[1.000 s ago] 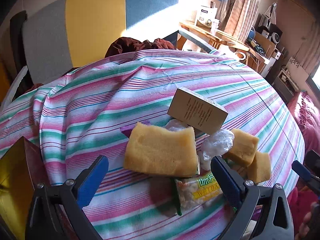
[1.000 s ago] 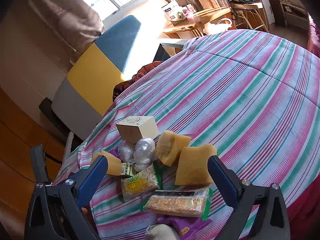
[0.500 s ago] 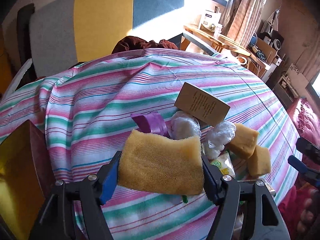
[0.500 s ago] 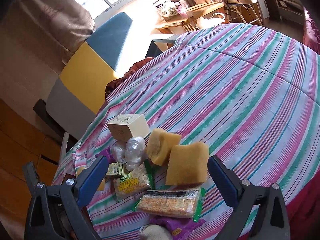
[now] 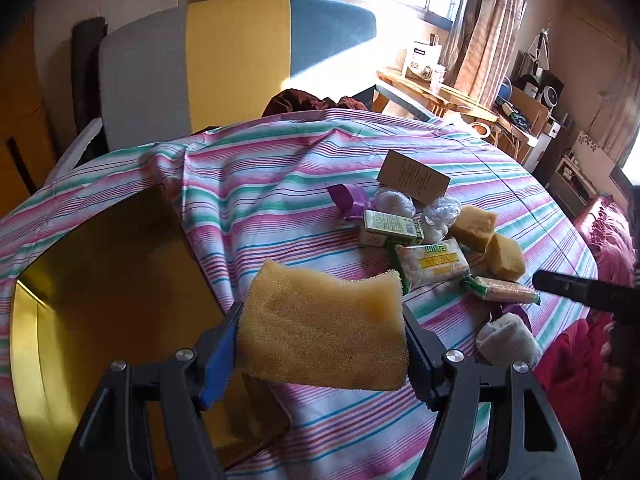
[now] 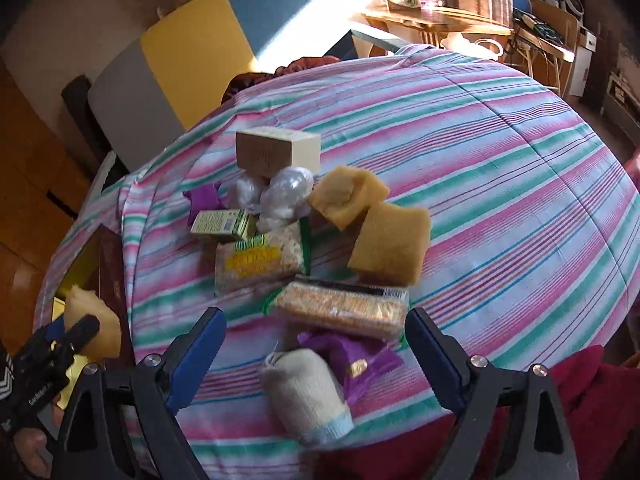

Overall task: Organize objects
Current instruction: 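Grasp a yellow sponge with the left tool while the right tool grasps the white rolled sock, then carry the sponge into the gold tray and open the left tool while the right tool carries the sock, then lower the white sock into the gold tray and open the right tool, then move both tools back over the pile of items, then grasp the cream paper box with the left tool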

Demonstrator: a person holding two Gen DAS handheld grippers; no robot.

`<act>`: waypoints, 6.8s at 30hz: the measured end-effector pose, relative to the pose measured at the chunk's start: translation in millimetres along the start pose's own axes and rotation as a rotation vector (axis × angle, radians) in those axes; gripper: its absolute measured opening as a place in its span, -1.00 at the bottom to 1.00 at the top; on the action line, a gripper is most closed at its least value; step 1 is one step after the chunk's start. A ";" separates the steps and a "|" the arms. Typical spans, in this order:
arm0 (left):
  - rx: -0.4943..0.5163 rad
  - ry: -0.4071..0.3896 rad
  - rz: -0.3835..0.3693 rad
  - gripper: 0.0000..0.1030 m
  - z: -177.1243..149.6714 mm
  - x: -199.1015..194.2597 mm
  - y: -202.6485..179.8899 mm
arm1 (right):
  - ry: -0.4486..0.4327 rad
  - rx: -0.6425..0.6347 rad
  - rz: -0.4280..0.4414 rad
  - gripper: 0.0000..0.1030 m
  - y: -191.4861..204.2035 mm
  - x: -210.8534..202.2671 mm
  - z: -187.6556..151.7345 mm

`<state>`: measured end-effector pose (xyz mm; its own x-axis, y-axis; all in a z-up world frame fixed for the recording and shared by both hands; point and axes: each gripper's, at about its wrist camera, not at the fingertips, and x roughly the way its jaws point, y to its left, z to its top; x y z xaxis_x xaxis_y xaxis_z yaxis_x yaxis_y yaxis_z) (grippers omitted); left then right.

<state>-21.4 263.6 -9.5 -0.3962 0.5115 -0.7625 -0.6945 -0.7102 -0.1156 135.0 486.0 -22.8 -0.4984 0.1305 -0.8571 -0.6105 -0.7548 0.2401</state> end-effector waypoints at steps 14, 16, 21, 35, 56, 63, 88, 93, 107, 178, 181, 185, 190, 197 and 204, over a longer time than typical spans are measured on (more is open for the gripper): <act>-0.230 -0.030 0.125 0.41 -40.6 -52.4 137.1 | 0.146 -0.206 -0.147 -0.06 31.1 31.8 -47.3; -0.271 -0.025 0.177 0.41 -41.2 -52.2 173.6 | 0.147 -0.215 -0.143 -0.10 31.9 29.7 -49.1; -0.340 0.015 0.272 0.40 -32.5 -34.1 242.4 | 0.147 -0.222 -0.094 -0.13 29.9 26.0 -51.2; -0.367 0.077 0.443 0.55 1.8 29.8 303.0 | 0.118 -0.263 0.024 -0.13 48.3 35.4 -48.3; -0.416 -0.098 0.465 0.66 -71.6 -85.3 246.3 | 0.048 -0.400 0.277 -0.14 154.8 10.5 -34.1; -0.497 -0.098 0.464 0.66 -120.5 -113.7 238.2 | 0.107 -0.533 0.440 -0.14 260.7 23.3 -40.2; -0.639 -0.104 0.531 0.66 -178.5 -150.5 269.6 | 0.459 -0.315 0.585 0.15 455.6 164.6 -60.7; -0.627 -0.118 0.533 0.66 -175.8 -152.8 263.8 | 0.417 -0.369 0.572 0.15 439.9 144.8 -60.4; -0.538 -0.159 0.546 0.76 -158.0 -163.9 230.0 | 0.116 -0.598 0.428 0.17 380.7 69.5 -69.4; 0.043 0.160 -0.134 0.78 111.8 99.1 -75.7 | -0.146 0.356 0.175 0.40 -85.7 10.3 27.2; -0.052 0.181 -0.164 0.94 136.9 122.4 -80.7 | -0.132 0.348 0.203 0.40 -83.1 12.7 27.4; -0.096 0.229 -0.128 0.94 160.8 167.5 -87.5 | -0.109 0.338 0.247 0.40 -79.7 15.9 28.1; -0.169 0.298 -0.100 0.94 168.4 219.4 -83.8 | -0.088 0.340 0.293 0.40 -80.4 19.3 28.9; -0.207 0.292 -0.202 0.94 185.0 241.2 -107.5 | -0.081 0.397 0.338 0.40 -91.3 20.9 28.0; -0.123 0.311 -0.273 0.94 187.4 247.3 -143.6 | -0.083 0.433 0.365 0.40 -96.4 21.0 26.3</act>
<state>-132.1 582.7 -62.2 0.0048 0.5317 -0.8469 -0.6641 -0.6315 -0.4002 167.2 578.5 -52.0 -0.7605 -0.0260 -0.6488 -0.5771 -0.4307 0.6938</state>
